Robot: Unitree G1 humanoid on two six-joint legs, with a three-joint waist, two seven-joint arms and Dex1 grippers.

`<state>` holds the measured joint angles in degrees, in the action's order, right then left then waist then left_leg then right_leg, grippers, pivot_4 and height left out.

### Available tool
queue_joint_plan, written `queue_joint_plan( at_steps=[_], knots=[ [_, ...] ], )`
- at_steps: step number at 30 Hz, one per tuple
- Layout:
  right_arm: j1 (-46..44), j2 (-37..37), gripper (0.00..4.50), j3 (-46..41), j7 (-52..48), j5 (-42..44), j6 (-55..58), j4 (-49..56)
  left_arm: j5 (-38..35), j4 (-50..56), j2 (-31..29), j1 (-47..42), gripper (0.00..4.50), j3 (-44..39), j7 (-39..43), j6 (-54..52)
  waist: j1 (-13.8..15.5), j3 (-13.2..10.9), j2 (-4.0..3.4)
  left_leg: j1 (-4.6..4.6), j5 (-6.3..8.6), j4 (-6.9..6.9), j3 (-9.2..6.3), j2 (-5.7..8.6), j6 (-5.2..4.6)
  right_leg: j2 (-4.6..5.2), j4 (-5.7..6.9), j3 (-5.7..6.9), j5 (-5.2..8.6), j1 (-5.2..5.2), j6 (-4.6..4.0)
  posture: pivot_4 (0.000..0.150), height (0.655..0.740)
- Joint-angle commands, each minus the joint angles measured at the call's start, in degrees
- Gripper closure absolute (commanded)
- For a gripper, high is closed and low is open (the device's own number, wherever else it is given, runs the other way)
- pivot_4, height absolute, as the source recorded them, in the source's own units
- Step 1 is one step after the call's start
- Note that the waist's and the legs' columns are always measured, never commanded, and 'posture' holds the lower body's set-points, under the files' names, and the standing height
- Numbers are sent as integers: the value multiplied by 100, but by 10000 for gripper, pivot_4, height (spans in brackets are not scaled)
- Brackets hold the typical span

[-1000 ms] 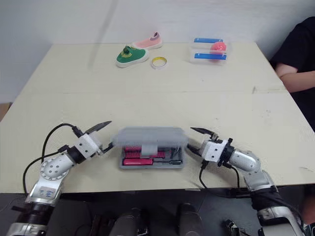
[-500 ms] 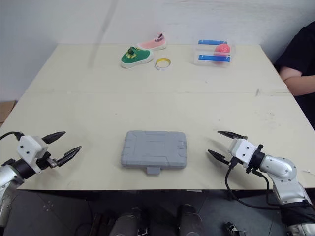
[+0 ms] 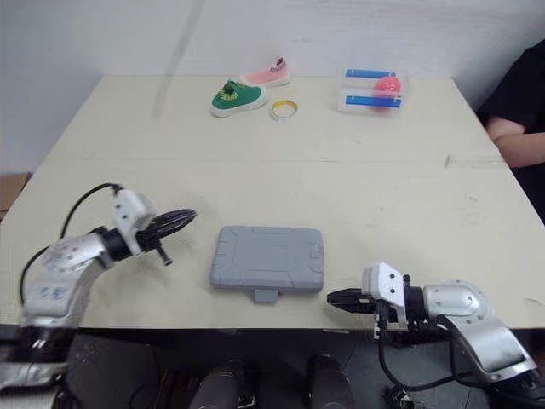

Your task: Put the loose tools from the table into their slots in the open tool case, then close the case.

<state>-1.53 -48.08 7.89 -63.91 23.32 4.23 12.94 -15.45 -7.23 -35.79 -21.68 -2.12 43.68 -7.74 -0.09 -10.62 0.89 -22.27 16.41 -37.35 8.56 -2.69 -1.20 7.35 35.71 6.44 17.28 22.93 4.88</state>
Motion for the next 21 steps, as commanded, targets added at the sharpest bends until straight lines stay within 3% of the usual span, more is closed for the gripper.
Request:
queue_joint_plan(
  at_steps=[1, 5, 11, 16, 21],
  knots=[
    [-274, 436, 45000, 261, 429, -660, -174, -249, 317, -1178, 366, -705, 44483, 294, 263, 705, 9, 0, 5, -2, -1, -4, 0, 0, 1, 0, 2, 4, 0, 0, 0, 1500, 7400],
    [-403, 735, 45000, 471, 478, -1069, -470, -463, 443, -2360, 632, -1233, 44483, 311, 510, 1365, -27, -4, 15, -12, 4, -23, 8, 1, -4, 0, 5, 2, -2, 6, 3, 1500, 7400],
    [-745, 1061, 45000, 473, 569, -1161, -361, -802, 663, -2990, 774, -1533, 44483, 596, 1152, 1751, -18, -8, 28, -11, 5, -38, 9, -2, -5, -3, 19, 1, -2, 7, 4, 1500, 7400],
    [-1048, 1226, 45000, 455, 628, -1297, -471, -1119, 659, -2891, 757, -1360, 44483, 524, 1267, 1667, -31, -8, 29, -13, 8, -40, 7, -3, -8, 2, 20, 0, -2, 7, 4, 1500, 7400],
    [-1809, 1310, 45000, 520, 704, -1817, -1039, -2227, 544, -1905, 666, -679, 44483, 380, 1151, 1269, -83, -8, 29, -11, 8, -43, 7, -1, -9, 6, 24, -1, -2, 5, 4, 1500, 7400]
  ],
)
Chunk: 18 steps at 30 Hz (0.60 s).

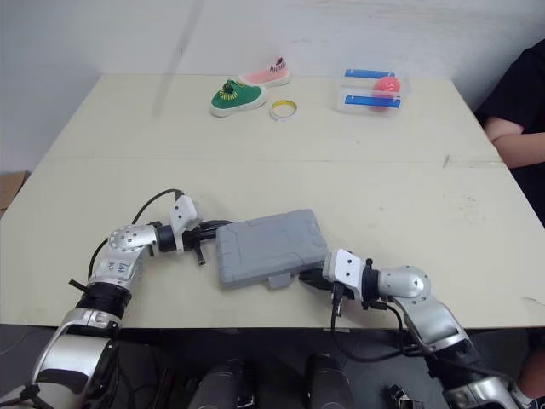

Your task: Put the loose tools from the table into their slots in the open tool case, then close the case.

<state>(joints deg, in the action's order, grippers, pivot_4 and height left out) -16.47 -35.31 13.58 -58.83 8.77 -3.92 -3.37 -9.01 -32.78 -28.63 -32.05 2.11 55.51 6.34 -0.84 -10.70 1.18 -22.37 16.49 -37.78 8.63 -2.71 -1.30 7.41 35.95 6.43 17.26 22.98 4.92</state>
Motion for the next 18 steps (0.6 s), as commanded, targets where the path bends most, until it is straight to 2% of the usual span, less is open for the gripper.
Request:
queue_joint_plan(
  at_steps=[1, 5, 10, 15, 16, 18],
  knots=[
    [-520, 85, 45000, -40, 247, -445, -312, -891, -111, 997, -73, 617, 44483, -73, -98, -212, -39, 0, 0, 0, 0, -1, -1, 0, 0, 1, 0, 0, 0, 0, 0, 1500, 7400],
    [-918, 220, 45000, -60, 326, -577, -521, -1632, -252, 2151, -57, 1409, 44483, -226, -373, -582, -80, 1, -1, 2, 1, -1, -2, -2, 1, 3, -1, -3, 0, -5, 0, 1500, 7400],
    [-1105, 406, 45000, -160, 542, -618, -802, -2175, -421, 3026, 72, 2053, 44483, -455, -883, -931, -84, 3, 3, 18, 3, 0, -9, -2, 0, 9, -4, -13, 0, -27, 0, 1500, 7400],
    [-1130, 383, 45000, -263, 710, -673, -983, -2326, -362, 3303, 10, 2208, 44483, -620, -1110, -869, -84, 3, 2, 19, 20, 0, -21, -3, 30, 11, -2, -35, -1, -30, 0, 1500, 7400],
    [-1074, 305, 45000, -332, 718, -626, -957, -2256, -460, 3356, -37, 2205, 44483, -768, -1143, -898, -82, 3, 2, 20, 20, 1, -21, -3, 32, 11, -2, -35, -1, -30, 0, 1500, 7400],
    [-856, 100, 45000, -530, 650, -433, -825, -1952, -1127, 3667, -15, 2085, 44483, -1165, -1113, -1210, -67, 2, 3, 16, 19, 1, -21, -3, 33, 12, -4, -36, -1, -28, 0, 1500, 7400]
  ],
)
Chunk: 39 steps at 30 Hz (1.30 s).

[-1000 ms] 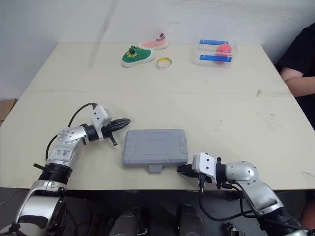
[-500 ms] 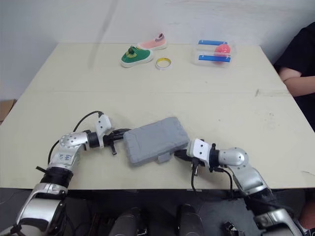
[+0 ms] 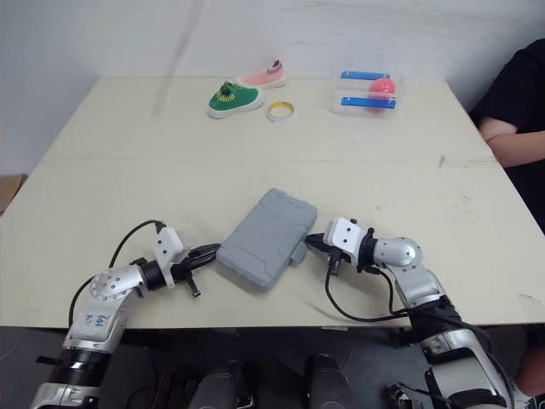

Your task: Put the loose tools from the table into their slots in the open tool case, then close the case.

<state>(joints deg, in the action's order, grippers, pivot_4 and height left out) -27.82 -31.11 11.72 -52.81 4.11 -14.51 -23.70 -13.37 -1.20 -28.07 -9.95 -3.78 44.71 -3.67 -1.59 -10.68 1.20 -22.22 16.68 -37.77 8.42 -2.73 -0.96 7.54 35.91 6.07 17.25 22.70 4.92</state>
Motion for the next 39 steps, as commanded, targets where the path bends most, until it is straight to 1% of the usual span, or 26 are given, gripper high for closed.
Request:
queue_joint_plan(
  at_steps=[1, 3, 5, 7, 9, 12, 15, 17, 20, 21, 22, 23, 25, 31, 35, 39],
  knots=[
    [437, -422, 45000, -434, -133, 223, 330, 322, -1007, 698, -35, -251, 44483, -705, -57, -419, 20, 0, 0, -4, -1, 0, -3, 1, 0, 2, -2, 1, 0, 1, 0, 1500, 7400],
    [756, -567, 45000, -626, -347, 553, 427, 801, -1272, 1028, -90, -549, 44483, -649, 12, -760, 98, -1, -2, -10, 0, 0, -7, 3, -2, 8, -5, 4, 0, 1, 0, 1500, 7400],
    [1091, -619, 45000, -836, -402, 910, 666, 1328, -1282, 1245, -126, -922, 44483, -328, 91, -1118, 156, -1, -1, -14, -3, -1, -8, 6, -17, 8, -17, 6, -1, -4, 1, 1500, 7400],
    [1570, -639, 45000, -956, -304, 1098, 904, 2002, -889, 1064, 74, -1556, 44483, 391, 128, -1336, 183, -3, -5, -13, -9, 0, -4, 8, -35, 6, -26, 4, -3, -7, 6, 1500, 7400],
    [1847, -622, 45000, -1012, -175, 1169, 1138, 2447, -561, 750, 249, -1958, 44483, 876, 159, -1393, 195, -3, -6, -13, -8, 0, -7, 12, -36, 2, -27, 9, -3, -10, 6, 1500, 7400],
    [2039, -571, 45000, -1024, -40, 1249, 1456, 2871, -286, 283, 445, -2309, 44483, 1267, 257, -1216, 134, -4, -10, -10, -6, 2, 9, 14, -40, -6, -33, 19, -10, -9, 18, 1500, 7400],
    [2167, -491, 45000, -846, 48, 1186, 1642, 3235, 205, -472, 732, -2774, 44483, 1949, 426, -1107, 47, -6, -9, -6, -5, 4, 26, 5, -39, -17, -32, 18, -12, -1, 21, 1500, 7400],
    [2102, -400, 45000, -768, 170, 1108, 1769, 3304, 353, -894, 879, -2927, 44483, 2147, 440, -1217, 106, -6, -8, -10, -14, 9, 20, 1, -30, -24, -28, 24, -8, 8, 15, 1500, 7400],
    [1986, -274, 45000, -699, 327, 983, 1930, 3320, 311, -1463, 962, -2911, 44483, 2176, 931, -766, 117, -6, -8, -12, -15, 7, 19, -2, -30, -33, -25, 25, -6, 13, 11, 1500, 7400],
    [1945, -224, 45000, -649, 366, 928, 1950, 3302, 616, -1690, 827, -2905, 44483, 2401, 1065, -472, 127, -6, -8, -12, -15, 6, 18, -3, -30, -30, -26, 27, -6, 13, 11, 1500, 7400],
    [1913, -189, 45000, -598, 394, 865, 1955, 3282, 837, -1848, 744, -2903, 44483, 2565, 1121, -429, 132, -6, -8, -11, -14, 5, 18, -2, -31, -26, -25, 27, -5, 12, 10, 1500, 7400],
    [1884, -153, 45000, -548, 422, 795, 1945, 3255, 877, -1912, 735, -2880, 44483, 2623, 1160, -596, 137, -4, -10, -10, -14, 5, 17, -2, -31, -23, -25, 27, -5, 12, 10, 1500, 7400],
    [1840, -46, 45000, -499, 495, 749, 1981, 3210, 894, -1900, 756, -2850, 44483, 2652, 1201, -789, 140, -1, -13, -3, -14, 5, 15, -1, -32, -21, -25, 29, -5, 3, 9, 1500, 7400],
    [1707, 145, 45000, -318, 515, 610, 1985, 3030, 1016, -1830, 782, -2753, 44483, 2553, 861, -1124, 143, 2, -13, 3, 0, 3, 3, 1, -59, -11, -26, 23, -4, -11, 8, 1500, 7400],
    [1579, 206, 45000, -198, 463, 518, 1976, 2825, 1068, -1711, 663, -2674, 44483, 2561, 817, -1292, 131, 15, -14, 6, 1, 2, 0, 1, -62, -11, -25, 20, -4, -16, 8, 1500, 7400],
    [1253, 404, 45000, -14, 435, 392, 1881, 2437, 1079, -1643, 545, -2589, 44483, 2543, 802, -1535, 85, 30, -20, 10, 1, 5, 0, -4, -59, -16, -24, 20, -3, -16, 6, 1500, 7400]
  ],
)
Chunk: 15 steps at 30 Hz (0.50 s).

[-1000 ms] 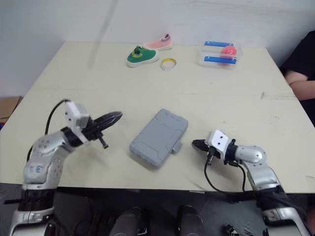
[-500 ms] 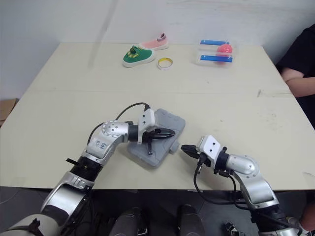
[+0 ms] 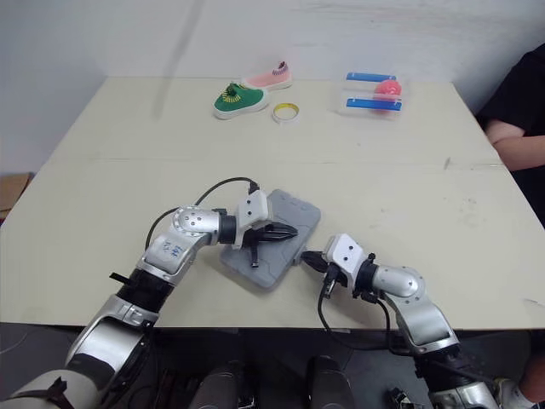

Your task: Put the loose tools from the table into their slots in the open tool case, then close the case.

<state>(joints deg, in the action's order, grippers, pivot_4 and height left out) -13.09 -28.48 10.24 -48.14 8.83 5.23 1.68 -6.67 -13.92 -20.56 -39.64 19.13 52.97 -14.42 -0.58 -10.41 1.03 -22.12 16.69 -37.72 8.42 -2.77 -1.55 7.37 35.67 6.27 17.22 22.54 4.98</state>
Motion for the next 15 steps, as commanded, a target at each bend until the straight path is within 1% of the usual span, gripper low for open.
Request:
queue_joint_plan(
  at_steps=[1, 6, 11, 13, 15],
  knots=[
    [-286, 181, 45000, 179, -49, -101, -81, -167, 400, -358, -223, 391, 44483, 257, -6, -494, -39, 6, 1, 1, 0, 1, 0, 0, 0, 0, 2, 0, 0, 0, -1, 1500, 7400],
    [-587, 519, 45000, 244, 13, -66, -43, -292, 403, -332, -263, 458, 44483, 294, -1, -641, -135, 32, 1, 6, -2, 3, 0, -3, 3, -1, 6, -3, 1, -2, -2, 1500, 7400],
    [-691, 668, 45000, 450, -119, -202, -74, -385, 425, -512, -270, 568, 44483, 301, -35, -679, -160, 52, 1, 22, -7, 14, 1, -6, 12, -2, 16, -16, 4, -5, -8, 1500, 7400],
    [-728, 737, 45000, 487, -149, -211, -56, -406, 442, -548, -273, 601, 44483, 305, -25, -645, -166, 67, 12, 41, -9, 31, 4, -4, 17, -2, 15, -19, 7, -13, -12, 1500, 7400],
    [-774, 833, 45000, 444, -99, -178, 6, -406, 427, -577, -263, 615, 44483, 296, -1, -663, -180, 72, 17, 81, 3, 59, 11, -4, 51, -5, 6, -25, 11, -36, -19, 1500, 7400]
  ],
)
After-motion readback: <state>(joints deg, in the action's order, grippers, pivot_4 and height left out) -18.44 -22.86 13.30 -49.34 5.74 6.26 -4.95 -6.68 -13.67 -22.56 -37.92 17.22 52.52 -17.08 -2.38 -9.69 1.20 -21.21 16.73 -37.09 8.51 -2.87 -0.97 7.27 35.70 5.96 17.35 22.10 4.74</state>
